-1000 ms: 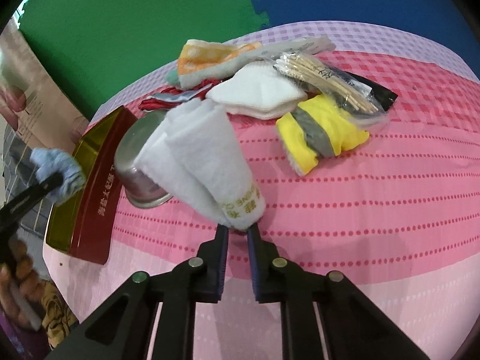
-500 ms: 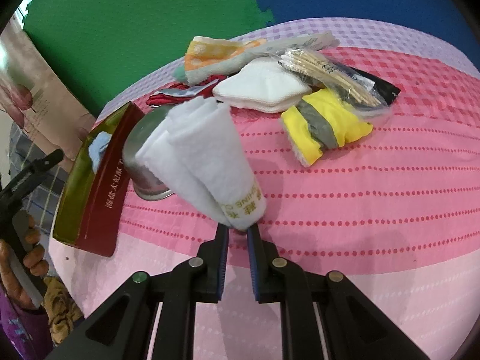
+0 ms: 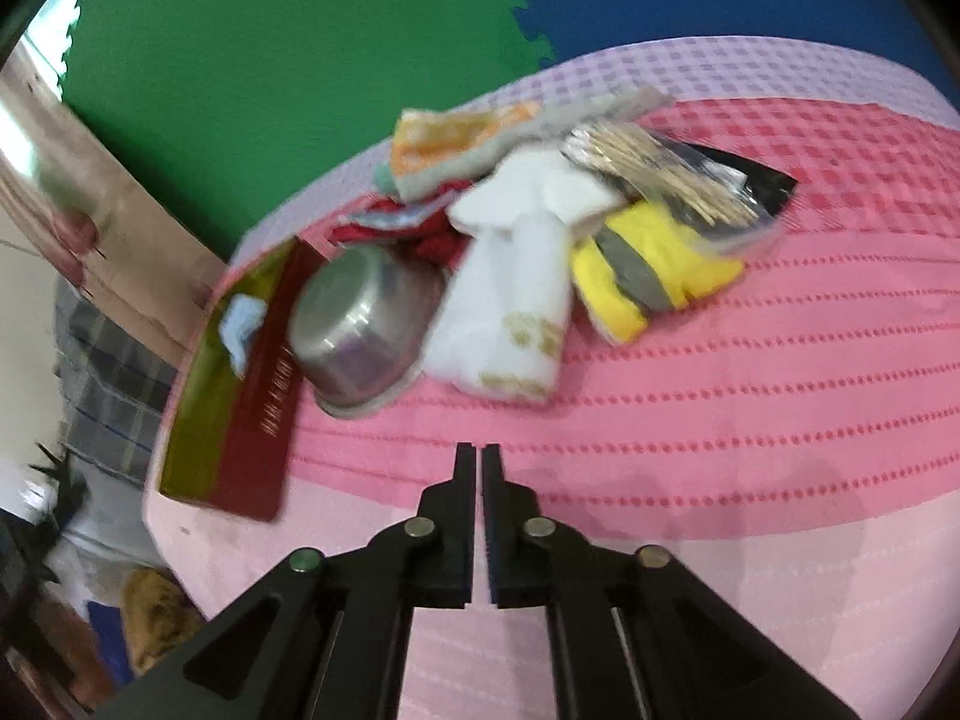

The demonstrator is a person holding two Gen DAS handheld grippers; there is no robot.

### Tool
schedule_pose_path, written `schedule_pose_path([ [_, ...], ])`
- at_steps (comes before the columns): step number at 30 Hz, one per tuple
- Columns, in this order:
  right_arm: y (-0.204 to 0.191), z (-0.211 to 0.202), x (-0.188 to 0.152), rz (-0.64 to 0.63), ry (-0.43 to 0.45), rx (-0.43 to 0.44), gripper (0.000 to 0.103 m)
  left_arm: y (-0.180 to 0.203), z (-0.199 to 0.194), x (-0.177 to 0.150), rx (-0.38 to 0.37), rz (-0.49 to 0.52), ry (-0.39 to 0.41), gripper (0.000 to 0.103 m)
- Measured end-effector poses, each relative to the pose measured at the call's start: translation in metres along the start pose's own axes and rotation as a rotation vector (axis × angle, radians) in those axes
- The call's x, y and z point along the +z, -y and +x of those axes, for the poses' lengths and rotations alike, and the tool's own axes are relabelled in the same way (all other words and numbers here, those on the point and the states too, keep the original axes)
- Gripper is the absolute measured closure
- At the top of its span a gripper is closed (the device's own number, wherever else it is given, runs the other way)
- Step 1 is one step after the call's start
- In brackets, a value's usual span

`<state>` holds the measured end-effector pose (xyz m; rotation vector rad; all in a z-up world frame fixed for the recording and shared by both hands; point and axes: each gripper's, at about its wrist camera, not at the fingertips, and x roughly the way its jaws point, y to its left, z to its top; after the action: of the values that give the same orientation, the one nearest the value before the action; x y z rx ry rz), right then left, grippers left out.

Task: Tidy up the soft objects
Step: 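Carry the white sock into the tin tray and open the right gripper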

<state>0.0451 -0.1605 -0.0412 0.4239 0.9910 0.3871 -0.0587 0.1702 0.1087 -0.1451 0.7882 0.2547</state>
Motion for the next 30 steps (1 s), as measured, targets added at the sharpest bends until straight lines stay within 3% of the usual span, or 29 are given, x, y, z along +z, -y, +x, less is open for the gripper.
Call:
schedule_pose_path([
  [3, -0.005, 0.004, 0.014, 0.005, 0.009, -0.029, 0.098, -0.005, -0.012, -0.022, -0.038, -0.047, -0.027, 0.005],
  [6, 0.001, 0.020, 0.026, 0.076, -0.027, -0.010, 0.082, -0.001, -0.016, -0.043, -0.052, -0.051, -0.051, 0.005],
  [8, 0.006, 0.029, 0.031, 0.129, -0.040, 0.007, 0.078, 0.005, -0.015, -0.051, -0.061, -0.025, -0.059, 0.005],
  [13, 0.014, 0.046, 0.041, 0.223, -0.039, 0.029, 0.078, 0.014, -0.006, -0.057, -0.052, 0.020, -0.063, 0.005],
  [17, 0.007, 0.030, 0.042, 0.241, -0.012, 0.007, 0.077, 0.015, -0.001, -0.060, -0.061, 0.034, -0.081, 0.005],
  [19, 0.006, 0.021, 0.039, 0.218, -0.010, -0.034, 0.069, 0.013, -0.001, -0.060, -0.071, 0.028, -0.081, 0.005],
  [25, 0.028, 0.011, 0.036, 0.263, -0.014, -0.093, 0.059, 0.010, 0.003, -0.061, -0.090, 0.011, -0.090, 0.005],
  [30, 0.044, 0.013, 0.044, 0.321, -0.020, -0.068, 0.053, 0.010, 0.007, -0.063, -0.103, 0.015, -0.105, 0.005],
])
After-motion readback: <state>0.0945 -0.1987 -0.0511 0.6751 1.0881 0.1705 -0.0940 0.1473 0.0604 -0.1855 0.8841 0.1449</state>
